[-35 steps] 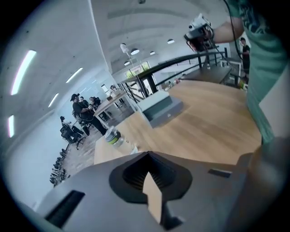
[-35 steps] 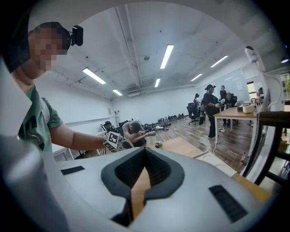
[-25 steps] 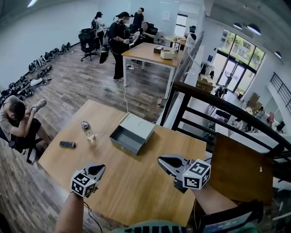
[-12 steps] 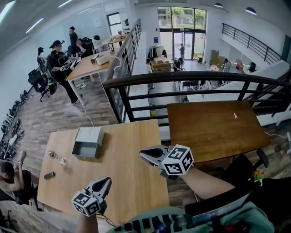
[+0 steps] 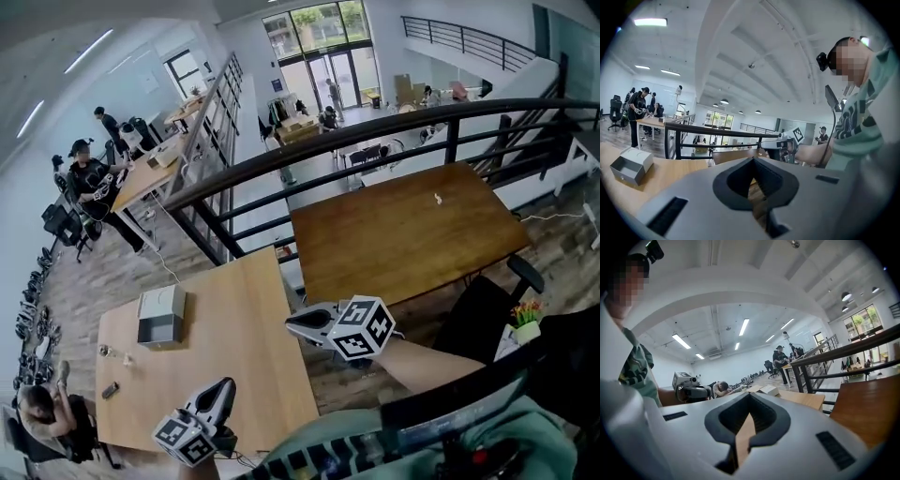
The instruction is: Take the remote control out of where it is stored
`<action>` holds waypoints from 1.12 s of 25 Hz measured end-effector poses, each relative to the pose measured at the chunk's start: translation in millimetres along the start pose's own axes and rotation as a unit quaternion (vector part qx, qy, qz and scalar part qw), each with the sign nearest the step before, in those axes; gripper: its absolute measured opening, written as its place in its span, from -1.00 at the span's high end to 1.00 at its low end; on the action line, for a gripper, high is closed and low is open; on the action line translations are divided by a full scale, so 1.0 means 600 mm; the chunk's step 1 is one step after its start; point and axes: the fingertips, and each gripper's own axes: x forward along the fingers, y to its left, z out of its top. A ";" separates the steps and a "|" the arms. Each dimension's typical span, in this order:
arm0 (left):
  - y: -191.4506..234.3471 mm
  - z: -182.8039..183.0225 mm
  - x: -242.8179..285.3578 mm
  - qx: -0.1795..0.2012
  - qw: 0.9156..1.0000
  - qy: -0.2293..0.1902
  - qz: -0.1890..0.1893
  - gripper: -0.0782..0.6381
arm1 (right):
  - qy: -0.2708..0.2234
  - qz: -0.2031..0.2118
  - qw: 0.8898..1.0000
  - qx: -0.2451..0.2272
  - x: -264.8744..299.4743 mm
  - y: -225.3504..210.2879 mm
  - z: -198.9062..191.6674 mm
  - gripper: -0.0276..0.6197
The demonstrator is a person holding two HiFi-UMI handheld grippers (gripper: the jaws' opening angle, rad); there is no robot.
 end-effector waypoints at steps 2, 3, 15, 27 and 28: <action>-0.028 0.003 0.003 0.003 1.000 0.000 -0.010 0.77 | -0.001 -0.002 1.000 0.005 -0.024 0.004 -0.009 0.93; -0.038 0.007 0.002 0.006 1.000 -0.001 -0.016 0.77 | -0.002 -0.003 1.000 0.008 -0.033 0.008 -0.013 0.93; 0.004 0.035 -0.104 0.007 0.994 -0.047 -0.102 0.77 | -0.021 -0.034 0.999 0.016 0.032 0.108 -0.017 0.93; 0.096 0.035 -0.195 -0.024 0.991 -0.111 -0.074 0.77 | -0.008 -0.006 1.000 -0.001 0.142 0.160 0.019 0.93; 0.098 0.031 -0.195 -0.025 0.991 -0.113 -0.069 0.77 | -0.005 -0.004 1.000 -0.005 0.143 0.156 0.018 0.93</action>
